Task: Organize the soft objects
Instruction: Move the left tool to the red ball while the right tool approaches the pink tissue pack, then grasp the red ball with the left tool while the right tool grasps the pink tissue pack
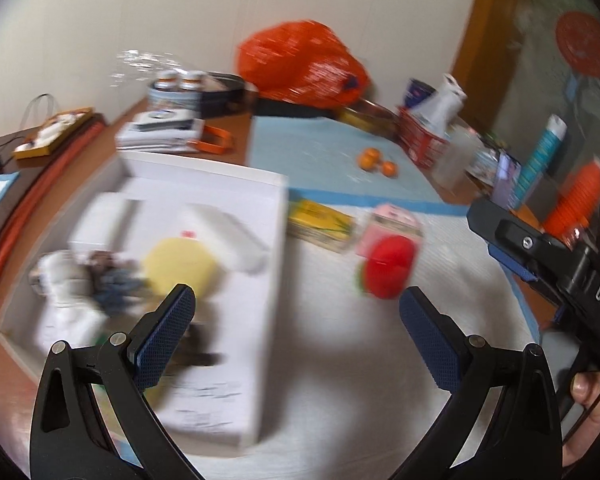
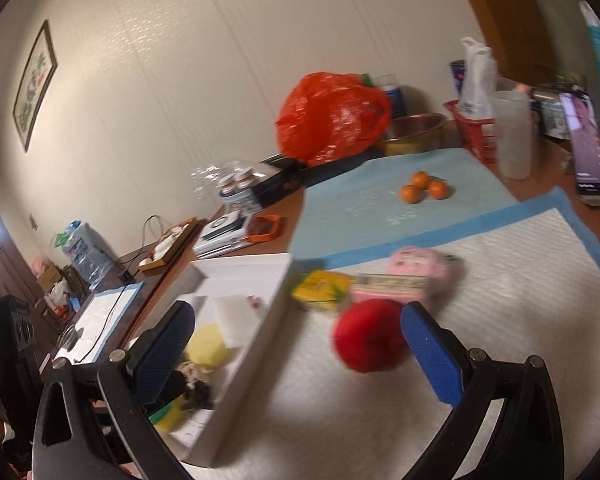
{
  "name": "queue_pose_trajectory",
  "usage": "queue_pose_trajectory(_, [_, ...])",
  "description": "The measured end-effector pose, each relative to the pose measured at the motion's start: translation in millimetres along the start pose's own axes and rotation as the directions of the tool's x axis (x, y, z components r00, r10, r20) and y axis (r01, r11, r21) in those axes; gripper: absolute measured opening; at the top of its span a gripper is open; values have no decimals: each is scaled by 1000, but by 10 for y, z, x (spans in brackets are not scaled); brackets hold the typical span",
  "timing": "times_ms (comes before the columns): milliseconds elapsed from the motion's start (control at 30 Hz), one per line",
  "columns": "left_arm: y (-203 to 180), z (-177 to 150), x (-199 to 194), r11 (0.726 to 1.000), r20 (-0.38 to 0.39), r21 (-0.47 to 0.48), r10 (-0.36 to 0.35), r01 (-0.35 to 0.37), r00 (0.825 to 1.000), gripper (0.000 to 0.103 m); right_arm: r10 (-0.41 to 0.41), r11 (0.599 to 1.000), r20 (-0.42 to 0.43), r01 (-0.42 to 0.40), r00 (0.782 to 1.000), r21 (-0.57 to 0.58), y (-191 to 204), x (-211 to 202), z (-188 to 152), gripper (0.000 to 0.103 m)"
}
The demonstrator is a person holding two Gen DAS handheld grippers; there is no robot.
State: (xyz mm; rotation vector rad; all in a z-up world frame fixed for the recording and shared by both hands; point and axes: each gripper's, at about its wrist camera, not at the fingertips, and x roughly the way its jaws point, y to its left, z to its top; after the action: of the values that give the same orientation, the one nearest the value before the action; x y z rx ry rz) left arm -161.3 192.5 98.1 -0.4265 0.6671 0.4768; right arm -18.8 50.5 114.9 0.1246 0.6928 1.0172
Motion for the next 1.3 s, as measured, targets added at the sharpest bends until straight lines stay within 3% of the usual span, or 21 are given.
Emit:
queue_pose_trajectory(233, [-505,-40,444,998,-53,69,-1,4,999,103,-91,992,-2,90,996,85,-747,-236,-7,103])
queue_pose_trajectory(467, [-840,-56,858,992,-82,109,66,-56,994,102,-187,954,-21,187,982,232,-1507,-433,26,103])
queue_pose_trajectory(533, [-912,-14,979,991,-82,119,68,-58,994,96,-198,955,-21,198,980,219,-1583,-475,32,103])
queue_pose_trajectory(733, [-968,75,1362,984,-118,142,123,-106,985,95,-193,959,-37,197,980,204,-1695,-496,10,103])
queue_pose_trajectory(767, [-948,74,1406,986,-128,135,116,-99,985,91,-193,959,-43,198,980,205,-1717,-484,8,103])
queue_pose_trajectory(800, [-932,67,1420,988,-131,129,105,-89,986,59,-193,958,-48,199,980,208,-1736,-468,11,103])
queue_pose_trajectory(833, [-903,58,1425,990,-136,117,96,-81,986,53,-193,957,-51,200,980,210,-1755,-457,14,103])
queue_pose_trajectory(1067, [-711,-21,1110,999,-108,48,30,-24,994,51,-175,962,-82,188,981,200,-1696,-272,21,103])
queue_pose_trajectory(1300, [-469,-129,584,1000,-81,-14,-18,17,997,51,-49,997,-160,57,986,43,-1129,280,-24,103])
